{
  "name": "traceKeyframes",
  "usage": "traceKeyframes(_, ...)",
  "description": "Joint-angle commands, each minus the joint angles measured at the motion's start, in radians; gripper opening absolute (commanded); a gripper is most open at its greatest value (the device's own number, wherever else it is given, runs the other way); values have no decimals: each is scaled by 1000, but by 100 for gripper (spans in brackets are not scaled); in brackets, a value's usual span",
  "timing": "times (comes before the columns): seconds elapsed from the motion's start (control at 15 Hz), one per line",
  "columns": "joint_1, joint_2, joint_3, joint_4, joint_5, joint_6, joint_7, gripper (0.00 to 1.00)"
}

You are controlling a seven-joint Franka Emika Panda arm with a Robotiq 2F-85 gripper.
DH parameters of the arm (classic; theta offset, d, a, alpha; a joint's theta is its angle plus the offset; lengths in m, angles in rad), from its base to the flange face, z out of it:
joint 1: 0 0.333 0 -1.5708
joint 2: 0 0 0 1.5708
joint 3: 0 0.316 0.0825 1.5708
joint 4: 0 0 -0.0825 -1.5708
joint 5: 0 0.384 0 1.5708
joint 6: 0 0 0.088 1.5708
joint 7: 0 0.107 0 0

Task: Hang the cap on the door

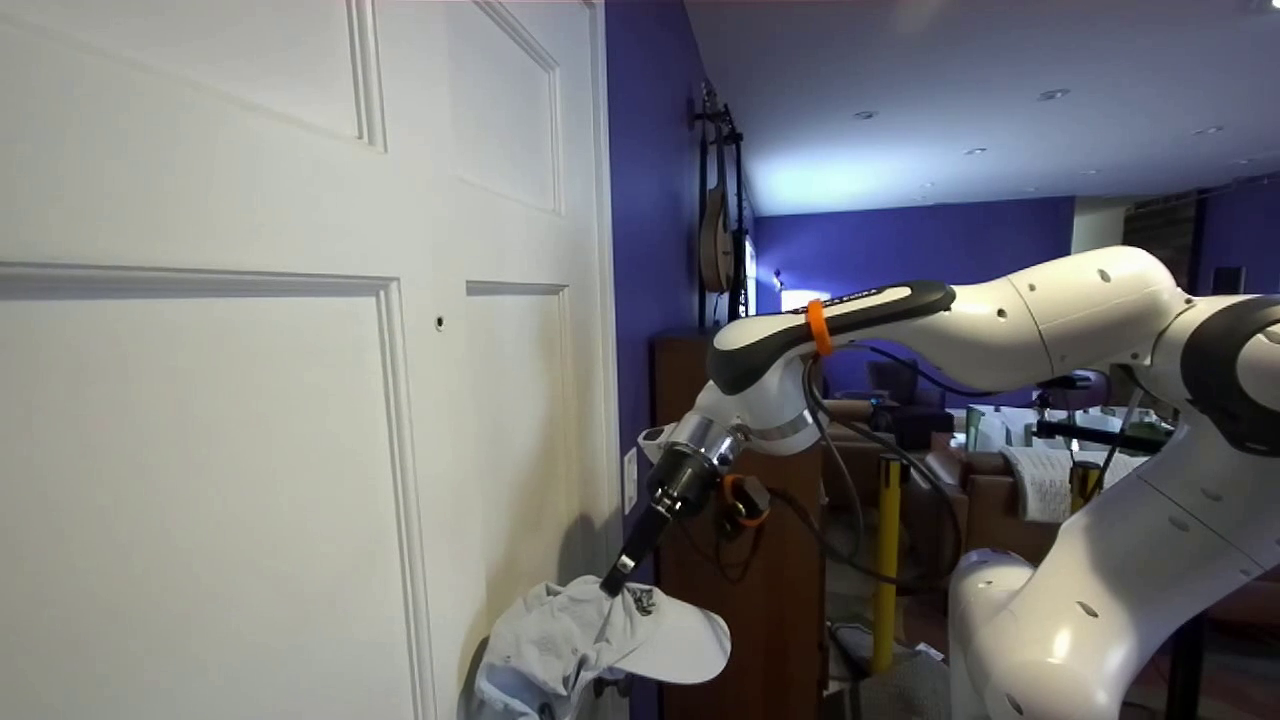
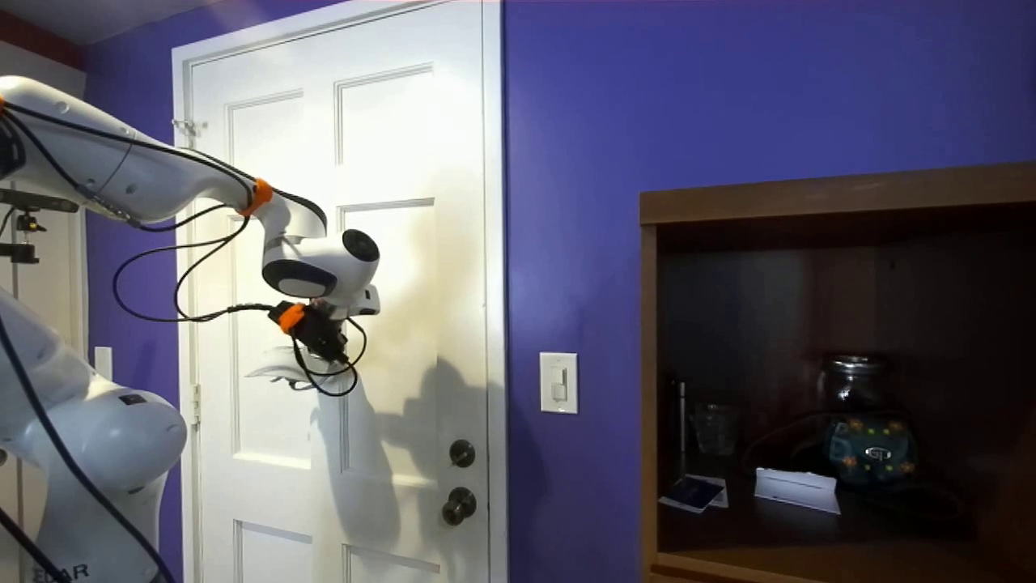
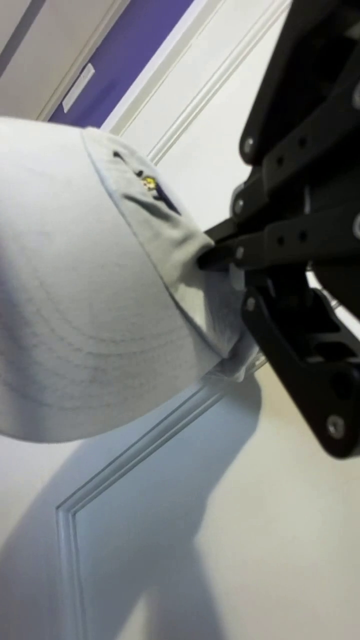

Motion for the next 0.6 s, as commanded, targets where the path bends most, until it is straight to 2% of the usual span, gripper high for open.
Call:
traceKeyframes(0.0,12,-17,-5,-30,109,12,-150,1)
traceKeyframes(0.33,-13,12,5,-37,123,-9,-315,1)
traceKeyframes(0.4,-30,7,21,-28,99,-16,-259,3)
traceKeyframes(0.53,-30,13,21,-30,100,-16,-286,3)
